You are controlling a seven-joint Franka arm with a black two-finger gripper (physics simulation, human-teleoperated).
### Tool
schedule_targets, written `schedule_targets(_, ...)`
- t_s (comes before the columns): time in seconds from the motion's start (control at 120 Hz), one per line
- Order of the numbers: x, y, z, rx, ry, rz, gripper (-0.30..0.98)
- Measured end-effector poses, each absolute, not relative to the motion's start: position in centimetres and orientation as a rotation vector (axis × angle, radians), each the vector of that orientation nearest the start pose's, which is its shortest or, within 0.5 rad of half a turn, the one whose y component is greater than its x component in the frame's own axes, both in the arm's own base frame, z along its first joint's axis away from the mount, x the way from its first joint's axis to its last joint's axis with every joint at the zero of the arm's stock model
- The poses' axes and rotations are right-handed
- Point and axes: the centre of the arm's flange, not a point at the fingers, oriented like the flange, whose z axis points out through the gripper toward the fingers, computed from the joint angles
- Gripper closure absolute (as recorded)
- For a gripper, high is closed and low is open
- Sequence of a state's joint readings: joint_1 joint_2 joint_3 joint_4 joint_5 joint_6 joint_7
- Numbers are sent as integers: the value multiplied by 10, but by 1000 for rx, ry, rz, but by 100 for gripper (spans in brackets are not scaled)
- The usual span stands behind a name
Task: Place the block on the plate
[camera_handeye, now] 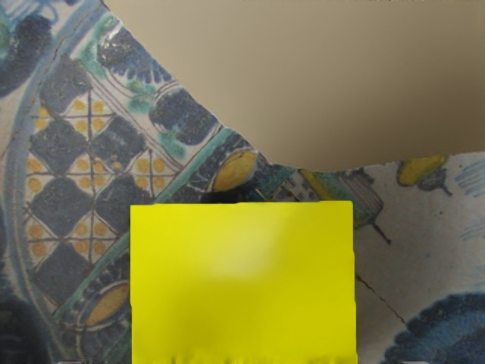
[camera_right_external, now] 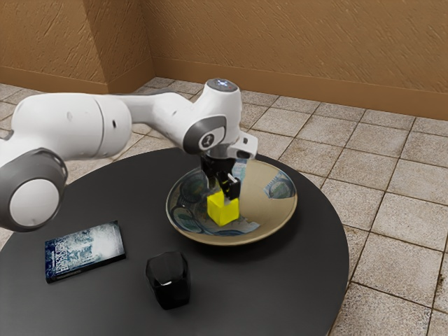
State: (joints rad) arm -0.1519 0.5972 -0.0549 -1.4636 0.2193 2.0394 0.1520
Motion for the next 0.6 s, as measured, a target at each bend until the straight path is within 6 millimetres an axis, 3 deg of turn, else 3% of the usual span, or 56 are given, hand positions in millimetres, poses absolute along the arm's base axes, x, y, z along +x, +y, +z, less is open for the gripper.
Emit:
schedule_targets(0.175, 694, -129, 354, -2898, 681, 18, 6)
schedule_targets(0.308, 688, -127, 386, -2909, 671, -4, 3)
schedule_targets(0.408, 681, -123, 417, -2921, 656, -26, 2)
schedule_targets(0.6, 654, -116, 505, -2947, 620, -90, 1)
